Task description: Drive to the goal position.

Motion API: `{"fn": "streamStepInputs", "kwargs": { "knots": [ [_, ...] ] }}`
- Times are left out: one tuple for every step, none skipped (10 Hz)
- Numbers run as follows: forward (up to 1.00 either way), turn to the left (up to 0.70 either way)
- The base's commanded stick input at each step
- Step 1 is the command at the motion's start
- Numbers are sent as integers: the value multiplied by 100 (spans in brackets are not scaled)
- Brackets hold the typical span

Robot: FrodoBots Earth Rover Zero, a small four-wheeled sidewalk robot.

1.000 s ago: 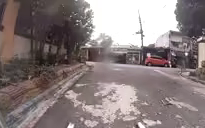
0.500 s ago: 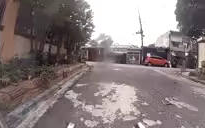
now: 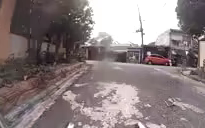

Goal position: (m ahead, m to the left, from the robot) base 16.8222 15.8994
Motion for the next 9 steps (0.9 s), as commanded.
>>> {"fn": "streamStepInputs", "kwargs": {
  "knots": [
    [70,0],
    [70,0],
    [70,0],
    [70,0],
    [70,0],
    [70,0],
    [70,0],
    [70,0],
    [70,0]
  ]
}}
